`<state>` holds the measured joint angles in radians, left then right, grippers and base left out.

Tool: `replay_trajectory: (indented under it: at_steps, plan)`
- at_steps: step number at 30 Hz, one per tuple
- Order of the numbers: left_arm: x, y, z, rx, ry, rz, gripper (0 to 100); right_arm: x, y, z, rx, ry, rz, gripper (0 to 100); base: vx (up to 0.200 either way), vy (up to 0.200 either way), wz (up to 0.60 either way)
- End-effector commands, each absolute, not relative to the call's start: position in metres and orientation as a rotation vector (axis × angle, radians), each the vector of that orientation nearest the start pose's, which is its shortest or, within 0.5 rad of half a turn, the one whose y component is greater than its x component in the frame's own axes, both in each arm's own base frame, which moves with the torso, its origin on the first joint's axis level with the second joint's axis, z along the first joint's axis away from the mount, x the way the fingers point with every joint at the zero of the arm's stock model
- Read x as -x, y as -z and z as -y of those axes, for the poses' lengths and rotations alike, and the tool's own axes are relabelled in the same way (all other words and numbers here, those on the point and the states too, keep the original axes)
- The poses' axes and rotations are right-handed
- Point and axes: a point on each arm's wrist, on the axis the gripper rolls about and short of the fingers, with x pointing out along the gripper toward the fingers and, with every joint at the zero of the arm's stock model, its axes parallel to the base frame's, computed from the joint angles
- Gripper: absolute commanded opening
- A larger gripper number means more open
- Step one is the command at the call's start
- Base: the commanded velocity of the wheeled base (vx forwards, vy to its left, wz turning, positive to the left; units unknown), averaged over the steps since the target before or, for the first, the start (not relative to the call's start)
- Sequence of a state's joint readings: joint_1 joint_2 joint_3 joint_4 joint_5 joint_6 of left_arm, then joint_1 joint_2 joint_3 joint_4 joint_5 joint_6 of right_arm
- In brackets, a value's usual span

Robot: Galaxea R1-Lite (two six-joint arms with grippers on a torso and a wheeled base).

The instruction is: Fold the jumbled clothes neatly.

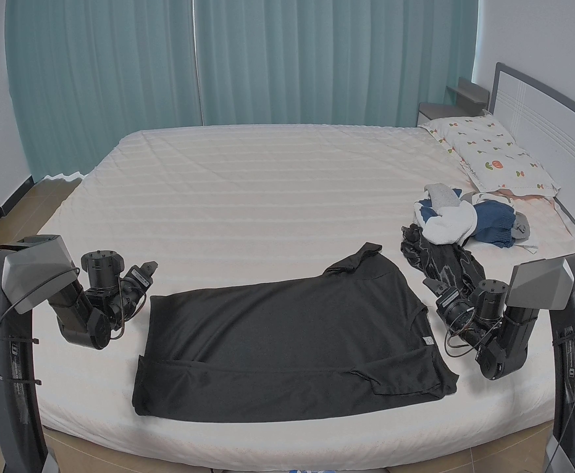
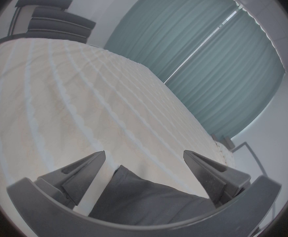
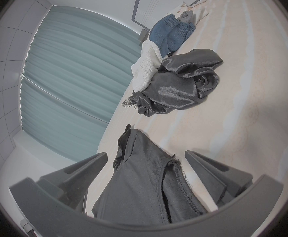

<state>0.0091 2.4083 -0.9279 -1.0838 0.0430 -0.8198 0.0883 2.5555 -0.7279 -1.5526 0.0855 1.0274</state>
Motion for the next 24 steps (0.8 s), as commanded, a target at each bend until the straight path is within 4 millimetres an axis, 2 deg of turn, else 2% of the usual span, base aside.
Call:
replay_trajectory:
  at_steps: [1,4,7,9,10,12,14,17,18,24]
  plan:
    - [-0.424,0.027,-0.001,0.731,-0.199,-0.390,100,-0.375,0.052,-0.038,-1.002,-0.027,-0.339,100,0.000,0.000,0.00]
    - [-0.434,0.036,-0.002,0.604,-0.174,-0.397,100,-0.375,0.054,-0.038,-0.988,-0.027,-0.343,100,0.000,0.000,0.00]
    - [-0.439,0.035,-0.003,0.568,-0.165,-0.395,100,-0.375,0.054,-0.038,-0.986,-0.027,-0.343,100,0.000,0.000,0.00]
    - [-0.443,0.032,-0.005,0.514,-0.159,-0.462,100,-0.375,0.054,-0.038,-0.986,-0.027,-0.343,100,0.000,0.000,0.00]
    - [-0.443,0.032,-0.005,0.514,-0.159,-0.462,100,-0.375,0.054,-0.038,-0.986,-0.027,-0.343,100,0.000,0.000,0.00]
    - [-0.448,0.008,-0.014,0.539,-0.098,-0.483,100,-0.375,0.054,-0.038,-0.986,-0.027,-0.343,100,0.000,0.000,0.00]
    - [-0.447,0.002,-0.016,0.553,-0.063,-0.498,100,-0.375,0.054,-0.039,-0.986,-0.028,-0.343,100,0.000,0.000,0.00]
    - [-0.447,-0.001,-0.018,0.557,-0.047,-0.504,100,-0.375,0.055,-0.039,-0.986,-0.027,-0.345,100,0.000,0.000,0.00]
    - [-0.448,-0.003,-0.029,0.570,-0.047,-0.499,100,-0.375,0.055,-0.039,-0.984,-0.028,-0.345,100,0.000,0.000,0.00]
    - [-0.446,0.006,-0.041,0.592,-0.005,-0.531,100,-0.375,0.055,-0.041,-0.980,-0.034,-0.348,100,0.000,0.000,0.00]
